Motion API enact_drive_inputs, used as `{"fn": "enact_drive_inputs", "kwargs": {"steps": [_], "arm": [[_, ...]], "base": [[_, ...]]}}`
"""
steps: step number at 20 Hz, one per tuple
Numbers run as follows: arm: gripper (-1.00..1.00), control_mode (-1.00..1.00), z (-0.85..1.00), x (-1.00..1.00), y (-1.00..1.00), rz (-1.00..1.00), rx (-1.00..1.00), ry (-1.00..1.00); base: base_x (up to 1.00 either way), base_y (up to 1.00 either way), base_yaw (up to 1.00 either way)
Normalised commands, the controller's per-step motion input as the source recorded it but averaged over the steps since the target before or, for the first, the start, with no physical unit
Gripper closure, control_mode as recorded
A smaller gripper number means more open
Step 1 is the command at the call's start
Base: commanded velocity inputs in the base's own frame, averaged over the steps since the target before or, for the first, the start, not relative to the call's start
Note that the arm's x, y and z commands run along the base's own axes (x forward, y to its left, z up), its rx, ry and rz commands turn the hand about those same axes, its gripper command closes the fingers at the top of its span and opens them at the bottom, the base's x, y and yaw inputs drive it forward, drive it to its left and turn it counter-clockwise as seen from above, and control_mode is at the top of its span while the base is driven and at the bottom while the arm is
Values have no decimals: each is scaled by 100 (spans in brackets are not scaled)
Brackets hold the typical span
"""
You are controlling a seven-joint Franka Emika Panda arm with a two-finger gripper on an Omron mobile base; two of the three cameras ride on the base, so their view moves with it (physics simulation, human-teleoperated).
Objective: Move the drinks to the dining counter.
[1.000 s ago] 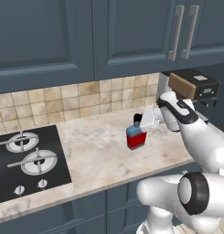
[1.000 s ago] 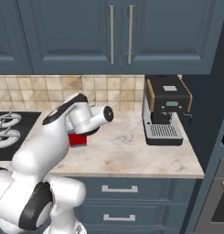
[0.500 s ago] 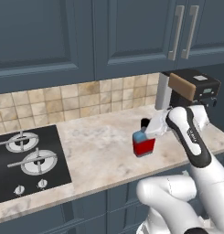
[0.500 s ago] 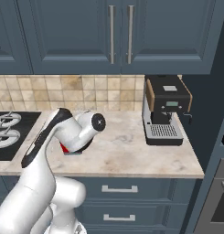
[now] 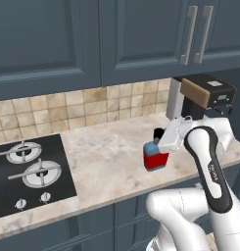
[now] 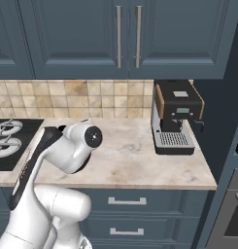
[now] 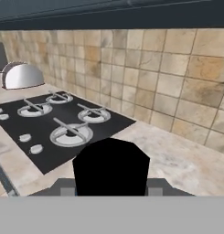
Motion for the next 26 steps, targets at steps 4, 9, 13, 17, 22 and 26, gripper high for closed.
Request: {"fn": "enact_drive_inputs", "kwargs": {"steps": [4, 9, 13, 17, 22, 26], "arm": [[100, -100, 55, -25, -1, 0, 0, 5], [100, -100, 4, -9, 0, 0, 0, 0], [100, -100, 0, 0, 0, 0, 0, 0], [100, -100, 0, 0, 0, 0, 0, 0], [100, 100, 0, 0, 0, 0, 0, 0], [100, 100, 0, 0, 0, 0, 0, 0]], "base": [[0, 0, 0], [0, 0, 0], [0, 0, 0], [0, 0, 0], [-1, 0, 0], [-68, -16, -7]]}}
